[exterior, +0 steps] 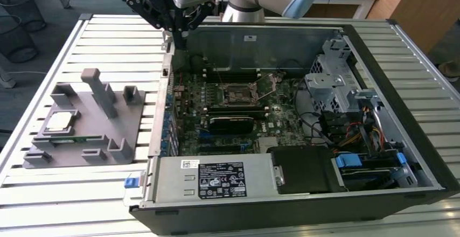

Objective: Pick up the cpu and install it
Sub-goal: 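Reach for the cpu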

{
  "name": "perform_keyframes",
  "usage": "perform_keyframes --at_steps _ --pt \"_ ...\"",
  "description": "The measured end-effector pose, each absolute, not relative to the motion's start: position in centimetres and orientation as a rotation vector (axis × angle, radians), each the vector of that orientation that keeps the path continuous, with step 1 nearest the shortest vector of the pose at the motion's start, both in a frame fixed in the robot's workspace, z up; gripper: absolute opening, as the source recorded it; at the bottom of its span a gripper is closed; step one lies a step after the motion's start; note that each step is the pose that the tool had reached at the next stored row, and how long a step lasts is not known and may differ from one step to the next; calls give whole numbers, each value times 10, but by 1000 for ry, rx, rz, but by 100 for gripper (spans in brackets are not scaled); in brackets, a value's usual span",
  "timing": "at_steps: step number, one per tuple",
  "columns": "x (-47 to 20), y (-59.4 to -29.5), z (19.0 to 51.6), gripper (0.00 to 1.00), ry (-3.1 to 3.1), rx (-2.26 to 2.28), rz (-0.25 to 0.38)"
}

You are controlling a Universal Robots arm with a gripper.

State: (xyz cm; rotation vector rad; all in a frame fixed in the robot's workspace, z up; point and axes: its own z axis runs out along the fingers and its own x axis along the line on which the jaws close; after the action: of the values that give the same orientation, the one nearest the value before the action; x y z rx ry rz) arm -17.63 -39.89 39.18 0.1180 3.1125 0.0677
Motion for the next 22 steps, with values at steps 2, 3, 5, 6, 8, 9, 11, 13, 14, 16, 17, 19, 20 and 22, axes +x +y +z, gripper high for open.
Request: perform_keyframes --at_steps 2,3,5,6,8,9,11,13,14,16,17,19,20,22 --pt "-177 -399 392 11 3112 118 68" --pt "-178 -399 392 11 3112 118 68" --pt "-179 -399 392 11 3112 118 68" --pt "-179 -399 392 11 3112 118 68" --pt "-180 -399 392 11 3113 118 68" --pt "-180 -399 391 11 3112 118 68" --pt "-181 -399 391 11 3112 118 68" --pt "-183 -399 391 11 3113 118 68" --pt "-183 -399 391 11 3113 118 68" --pt "-185 -399 391 11 3113 118 68" --pt "-186 -399 391 11 3113 118 68" --pt "-188 -399 391 11 3113 118 68" --pt "-190 -399 391 11 3113 118 68" --pt "-193 -399 391 11 3113 118 68"
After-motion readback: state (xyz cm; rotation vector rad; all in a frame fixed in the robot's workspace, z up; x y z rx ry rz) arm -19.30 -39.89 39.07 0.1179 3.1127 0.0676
